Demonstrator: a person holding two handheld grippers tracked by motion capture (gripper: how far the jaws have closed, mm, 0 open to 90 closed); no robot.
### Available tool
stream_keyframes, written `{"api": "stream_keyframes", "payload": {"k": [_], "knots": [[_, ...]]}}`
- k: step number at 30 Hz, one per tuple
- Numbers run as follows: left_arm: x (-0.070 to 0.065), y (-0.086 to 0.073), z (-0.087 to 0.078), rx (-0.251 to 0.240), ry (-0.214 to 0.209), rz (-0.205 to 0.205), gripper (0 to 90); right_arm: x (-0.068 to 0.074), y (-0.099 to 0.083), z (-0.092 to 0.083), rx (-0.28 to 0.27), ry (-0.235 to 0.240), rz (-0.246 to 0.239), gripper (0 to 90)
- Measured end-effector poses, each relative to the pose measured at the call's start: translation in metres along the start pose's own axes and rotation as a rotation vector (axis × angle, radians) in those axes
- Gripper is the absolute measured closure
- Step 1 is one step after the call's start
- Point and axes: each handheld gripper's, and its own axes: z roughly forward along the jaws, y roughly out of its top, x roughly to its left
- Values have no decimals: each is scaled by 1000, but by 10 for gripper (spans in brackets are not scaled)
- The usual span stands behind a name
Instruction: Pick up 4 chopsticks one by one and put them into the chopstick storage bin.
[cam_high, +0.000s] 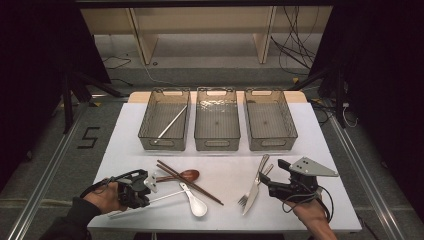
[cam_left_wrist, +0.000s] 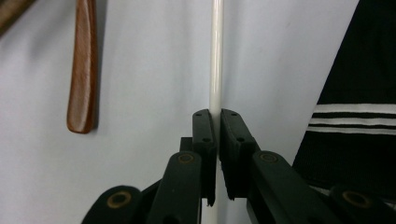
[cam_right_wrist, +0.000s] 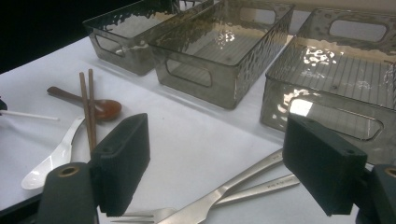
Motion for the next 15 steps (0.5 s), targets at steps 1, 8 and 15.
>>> {"api": "stream_keyframes", "payload": {"k": [1, 8, 15], "knots": [[0, 1, -1, -16, 3, -17, 846, 0, 0, 0, 0, 0, 0, 242], [5, 3, -6, -113, 40, -99, 845, 0, 0, 0, 0, 0, 0, 242], [13, 5, -17, -209, 92, -198, 845, 0, 0, 0, 3, -1, 0, 242]]}}
